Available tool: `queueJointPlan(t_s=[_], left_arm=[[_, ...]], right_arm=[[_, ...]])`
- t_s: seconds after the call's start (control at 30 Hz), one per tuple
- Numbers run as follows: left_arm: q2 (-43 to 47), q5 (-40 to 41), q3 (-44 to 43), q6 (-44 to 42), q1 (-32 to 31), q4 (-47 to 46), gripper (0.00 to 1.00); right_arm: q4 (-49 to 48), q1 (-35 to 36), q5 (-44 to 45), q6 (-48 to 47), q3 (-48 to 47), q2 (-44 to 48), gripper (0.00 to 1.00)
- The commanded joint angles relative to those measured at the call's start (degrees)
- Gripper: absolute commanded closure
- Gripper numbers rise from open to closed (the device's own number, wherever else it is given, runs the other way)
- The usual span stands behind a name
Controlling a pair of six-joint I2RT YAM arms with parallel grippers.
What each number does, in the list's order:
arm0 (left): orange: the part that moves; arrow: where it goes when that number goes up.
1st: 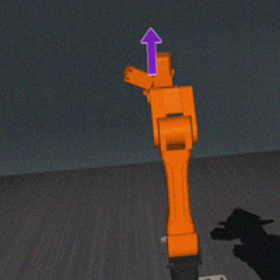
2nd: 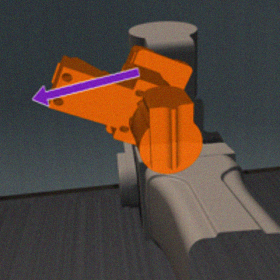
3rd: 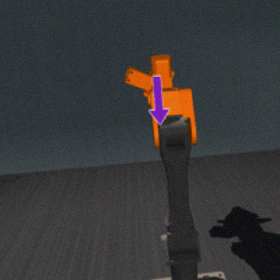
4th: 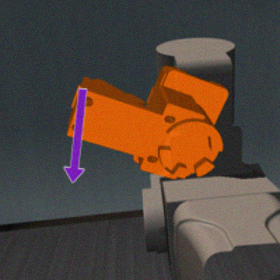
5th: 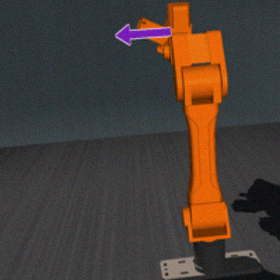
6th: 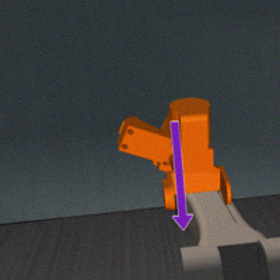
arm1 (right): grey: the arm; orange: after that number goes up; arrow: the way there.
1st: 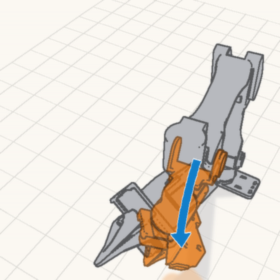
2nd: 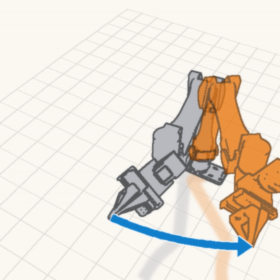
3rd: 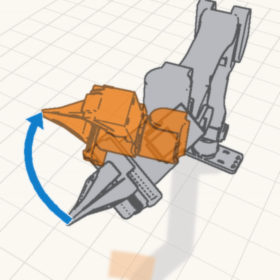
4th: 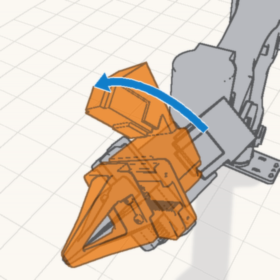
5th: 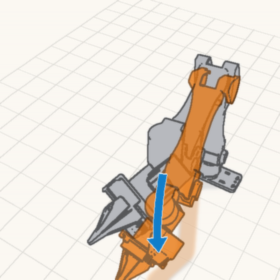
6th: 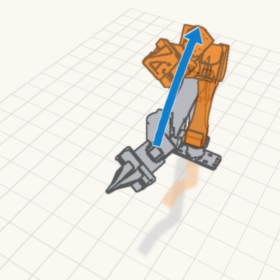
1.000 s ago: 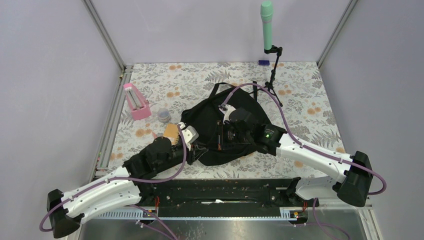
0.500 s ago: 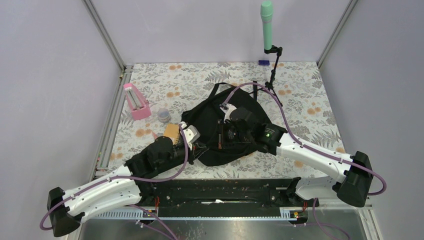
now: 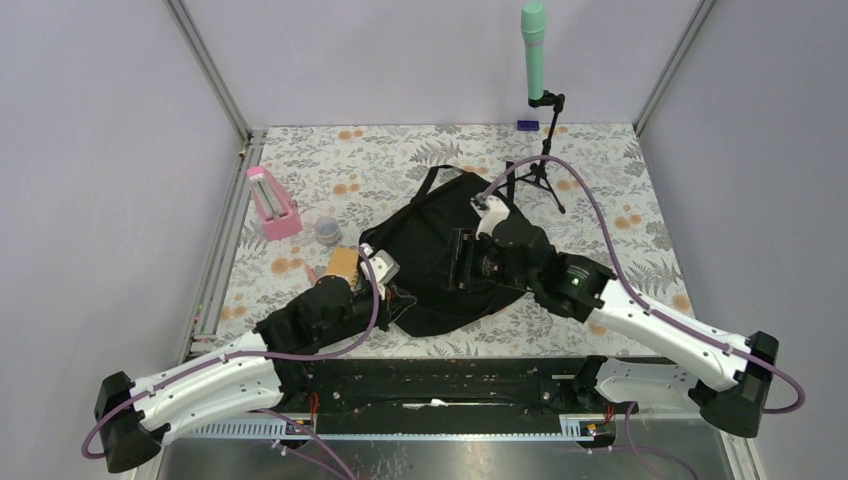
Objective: Pack the student bag
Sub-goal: Zip the student bag at the center of the board.
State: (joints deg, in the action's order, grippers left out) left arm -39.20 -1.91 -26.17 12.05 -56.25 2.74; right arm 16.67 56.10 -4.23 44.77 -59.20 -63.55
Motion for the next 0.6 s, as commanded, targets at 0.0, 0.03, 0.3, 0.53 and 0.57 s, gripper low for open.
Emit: queueJointPlan(t_s=[0.0,0.03,0.3,0.53,0.57], left_arm=[[0.99,3.36,0.42,5.17,-0.18,-9.06,1.00],[1.37,3.81,0.75,6.08,-0.20,-9.52,1.00],[2.37,7.43,0.80,12.02,-0.18,-8.20,1.00],[2.16,8.92,0.01,11.50,-0.22,-6.26,1.00],[2.14,8.94,-0.13,11.42,-0.18,-6.06,1.00]], right_arm=[[4.67,-0.29,13.26,-6.58,2.44,3.99,0.35],[4.19,-0.22,15.48,-8.13,4.05,5.10,0.34],[-24.04,1.37,9.46,-26.72,25.19,12.28,0.28],[-34.07,9.94,14.22,-40.57,27.15,7.38,0.25],[-35.64,10.27,13.75,-41.24,27.19,6.56,0.25]])
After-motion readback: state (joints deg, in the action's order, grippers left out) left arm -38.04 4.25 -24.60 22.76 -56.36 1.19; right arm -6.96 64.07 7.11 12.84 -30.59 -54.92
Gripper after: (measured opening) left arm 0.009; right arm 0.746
